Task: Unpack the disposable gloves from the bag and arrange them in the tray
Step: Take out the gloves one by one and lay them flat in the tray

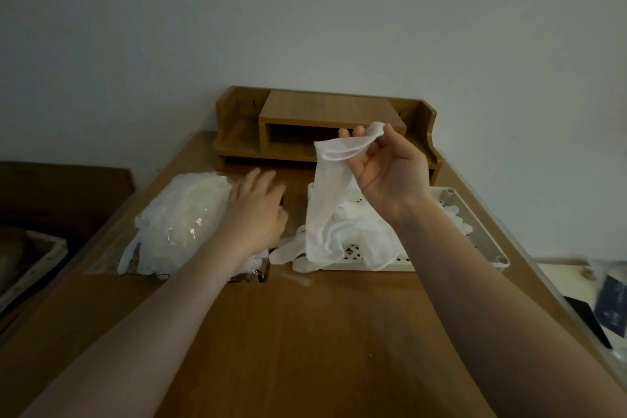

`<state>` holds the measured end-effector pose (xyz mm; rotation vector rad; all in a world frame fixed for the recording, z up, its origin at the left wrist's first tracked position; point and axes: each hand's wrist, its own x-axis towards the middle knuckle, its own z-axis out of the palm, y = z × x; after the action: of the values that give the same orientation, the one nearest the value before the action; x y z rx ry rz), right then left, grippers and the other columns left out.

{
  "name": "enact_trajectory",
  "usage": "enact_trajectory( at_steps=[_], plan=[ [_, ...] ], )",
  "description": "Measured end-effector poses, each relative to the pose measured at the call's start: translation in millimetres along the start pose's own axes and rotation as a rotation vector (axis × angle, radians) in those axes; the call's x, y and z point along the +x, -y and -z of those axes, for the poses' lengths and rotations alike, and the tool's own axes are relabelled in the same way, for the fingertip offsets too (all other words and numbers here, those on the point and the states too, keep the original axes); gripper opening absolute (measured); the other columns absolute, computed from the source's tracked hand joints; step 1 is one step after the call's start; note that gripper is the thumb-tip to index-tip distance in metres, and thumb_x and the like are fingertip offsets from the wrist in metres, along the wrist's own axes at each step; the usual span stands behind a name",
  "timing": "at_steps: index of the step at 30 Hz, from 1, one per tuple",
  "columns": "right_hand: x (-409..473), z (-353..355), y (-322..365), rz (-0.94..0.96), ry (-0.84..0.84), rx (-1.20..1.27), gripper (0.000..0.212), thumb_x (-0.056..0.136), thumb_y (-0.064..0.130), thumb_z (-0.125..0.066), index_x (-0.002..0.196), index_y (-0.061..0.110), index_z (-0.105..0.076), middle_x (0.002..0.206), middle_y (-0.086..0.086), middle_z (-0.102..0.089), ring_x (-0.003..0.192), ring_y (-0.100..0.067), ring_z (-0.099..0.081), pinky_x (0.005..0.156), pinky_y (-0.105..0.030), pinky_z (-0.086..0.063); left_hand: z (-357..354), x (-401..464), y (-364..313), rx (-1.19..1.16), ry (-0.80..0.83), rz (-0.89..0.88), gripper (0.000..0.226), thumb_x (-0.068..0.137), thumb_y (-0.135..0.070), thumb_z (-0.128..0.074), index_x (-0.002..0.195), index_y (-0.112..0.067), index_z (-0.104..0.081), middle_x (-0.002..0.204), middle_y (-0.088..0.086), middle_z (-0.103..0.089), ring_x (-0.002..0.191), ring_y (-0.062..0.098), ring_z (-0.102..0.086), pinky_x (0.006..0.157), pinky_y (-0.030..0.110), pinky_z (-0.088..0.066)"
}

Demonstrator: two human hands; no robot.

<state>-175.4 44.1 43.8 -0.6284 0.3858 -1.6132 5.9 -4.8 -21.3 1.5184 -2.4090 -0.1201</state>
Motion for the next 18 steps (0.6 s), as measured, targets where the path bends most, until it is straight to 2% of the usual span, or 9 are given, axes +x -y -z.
enact_trajectory(
  at_steps=[1,3,5,7,9,12,14,16,18],
  plan=[
    [-1,-2,1,-0.004,0.025,-0.060,0.032,0.098,0.015,-0.041,0.078,0.002,-0.062,0.078,-0.012,-0.065,0.090,-0.029,-0.069,0.070,-0.031,-0.058,8,1,-7,-0.240,-0.074,-0.010,0.052,0.096,-0.029,-0.042,0.146,-0.019,-0.030,0.156,0.002,-0.018,0.145,0.020,-0.008,0.118,0.040,-0.012],
    [-2,-4,4,-0.004,0.062,-0.186,0.038,0.099,0.013,-0.041,0.074,0.004,-0.068,0.079,-0.011,-0.067,0.093,-0.027,-0.068,0.073,-0.029,-0.058,27,1,-24,-0.738,-0.089,-0.095,0.067,0.087,-0.037,-0.053,0.147,-0.023,-0.026,0.153,-0.004,-0.028,0.141,0.012,-0.022,0.113,0.035,-0.026],
    [-3,-4,5,0.003,0.095,-0.292,0.036,0.098,0.012,-0.041,0.076,0.005,-0.069,0.079,-0.010,-0.067,0.090,-0.023,-0.068,0.076,-0.029,-0.057,42,1,-41,-0.853,-0.125,-0.206,0.075,0.081,-0.037,-0.065,0.145,-0.025,-0.028,0.141,-0.013,-0.042,0.132,0.004,-0.035,0.105,0.025,-0.035],
    [-2,-3,6,0.009,0.121,-0.349,0.027,0.098,0.010,-0.042,0.085,0.003,-0.065,0.080,-0.010,-0.062,0.087,-0.023,-0.062,0.078,-0.029,-0.057,47,4,-54,-0.881,-0.245,-0.247,0.053,0.083,-0.028,-0.070,0.130,-0.026,-0.044,0.118,-0.019,-0.055,0.115,-0.001,-0.051,0.095,0.019,-0.043],
    [-2,1,10,0.025,0.135,-0.389,0.021,0.096,0.005,-0.043,0.095,0.001,-0.064,0.084,-0.014,-0.053,0.090,-0.025,-0.055,0.077,-0.029,-0.056,51,7,-64,-0.990,-0.301,-0.194,0.022,0.085,-0.026,-0.067,0.104,-0.029,-0.056,0.098,-0.011,-0.065,0.093,0.003,-0.063,0.081,0.022,-0.053],
    [-5,9,24,0.077,0.108,-0.453,0.024,0.092,-0.005,-0.045,0.105,0.001,-0.065,0.092,-0.016,-0.059,0.093,-0.028,-0.058,0.078,-0.030,-0.055,45,12,-71,-1.218,-0.175,-0.083,0.014,0.088,-0.028,-0.063,0.099,-0.025,-0.055,0.089,-0.004,-0.068,0.078,0.008,-0.067,0.073,0.026,-0.055],
    [-8,13,34,0.100,0.041,-0.462,0.029,0.090,-0.010,-0.047,0.113,0.001,-0.062,0.102,-0.014,-0.061,0.090,-0.024,-0.062,0.075,-0.028,-0.056,29,14,-70,-1.094,-0.027,-0.039,0.021,0.087,-0.028,-0.064,0.106,-0.025,-0.053,0.098,-0.006,-0.066,0.082,0.007,-0.064,0.076,0.028,-0.054],
    [-10,17,40,0.109,-0.026,-0.497,0.037,0.089,-0.011,-0.047,0.119,0.005,-0.061,0.111,-0.012,-0.058,0.083,-0.018,-0.063,0.069,-0.026,-0.056,5,13,-70,-0.662,0.155,-0.075,0.036,0.087,-0.030,-0.064,0.120,-0.026,-0.051,0.116,-0.005,-0.060,0.094,0.008,-0.059,0.076,0.023,-0.049],
    [-13,20,41,0.106,-0.061,-0.558,0.042,0.090,-0.011,-0.047,0.124,0.010,-0.058,0.112,-0.008,-0.056,0.075,-0.011,-0.063,0.065,-0.024,-0.055,-15,11,-70,-0.286,0.276,-0.105,0.053,0.089,-0.032,-0.061,0.138,-0.024,-0.041,0.133,-0.001,-0.052,0.111,0.016,-0.054,0.085,0.027,-0.047]
  ],
)
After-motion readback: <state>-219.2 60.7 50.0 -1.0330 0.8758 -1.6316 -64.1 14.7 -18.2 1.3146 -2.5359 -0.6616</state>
